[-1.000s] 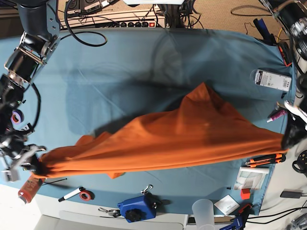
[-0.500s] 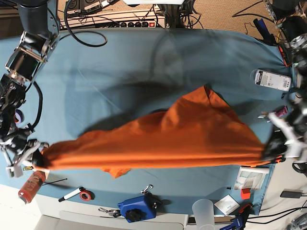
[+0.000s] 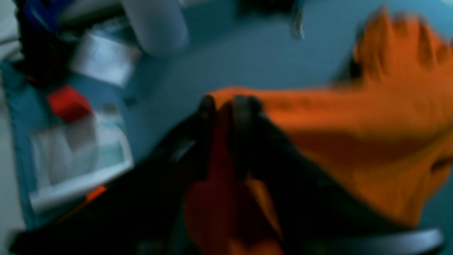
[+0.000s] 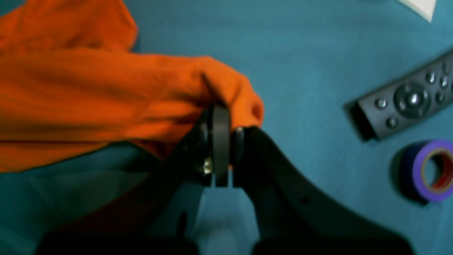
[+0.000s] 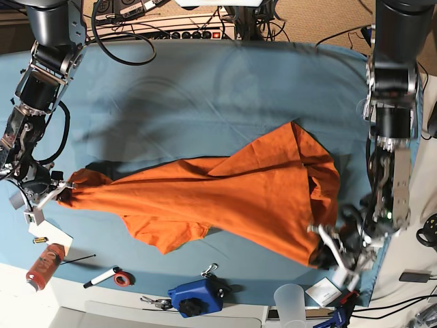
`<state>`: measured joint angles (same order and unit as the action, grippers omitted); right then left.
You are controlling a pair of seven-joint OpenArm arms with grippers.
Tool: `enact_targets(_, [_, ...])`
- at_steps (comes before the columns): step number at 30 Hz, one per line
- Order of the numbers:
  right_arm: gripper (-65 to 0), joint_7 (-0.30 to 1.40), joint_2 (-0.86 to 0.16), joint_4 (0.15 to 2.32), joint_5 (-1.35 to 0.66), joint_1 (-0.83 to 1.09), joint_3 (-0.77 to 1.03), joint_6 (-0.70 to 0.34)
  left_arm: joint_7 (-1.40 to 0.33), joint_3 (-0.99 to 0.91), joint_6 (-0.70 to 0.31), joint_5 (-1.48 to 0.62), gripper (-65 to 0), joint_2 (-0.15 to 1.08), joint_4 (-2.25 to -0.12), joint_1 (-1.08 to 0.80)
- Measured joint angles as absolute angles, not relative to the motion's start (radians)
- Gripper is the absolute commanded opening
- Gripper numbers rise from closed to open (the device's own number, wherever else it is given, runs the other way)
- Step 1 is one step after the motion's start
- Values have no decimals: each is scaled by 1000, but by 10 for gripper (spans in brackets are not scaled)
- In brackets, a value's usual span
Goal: Layout the t-shirt on the table in an organized manner, then fold the t-shirt properly
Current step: 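Release and regrasp the shirt fabric with the left gripper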
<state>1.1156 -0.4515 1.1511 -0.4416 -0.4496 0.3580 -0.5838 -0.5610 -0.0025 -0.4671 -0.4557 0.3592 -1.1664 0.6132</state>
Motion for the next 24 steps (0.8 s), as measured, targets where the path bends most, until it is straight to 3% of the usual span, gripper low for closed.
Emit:
enact_targets(2, [-650, 1105, -453, 1151, -430, -455, 358, -585, -591, -7, -437, -455, -363, 349, -1156, 647])
enact_targets(6, [-650, 1102, -455, 1152, -426, -457, 368, -587, -814, -6, -373, -516, -364, 332, -1166, 680])
enact_targets(14, [-650, 1107, -455, 1152, -422, -457, 434, -587, -1244, -124, -472, -855, -376, 334, -1333, 593])
enact_targets(21, [-650, 1123, -455, 1152, -421, -457, 464, -587, -1269, -220, -532, -848, -397, 340, -1679, 274])
enact_targets(24, [-650, 1122, -455, 1152, -442, -460, 462, -587, -1130, -181, -640, -804, -397, 336, -1816, 151])
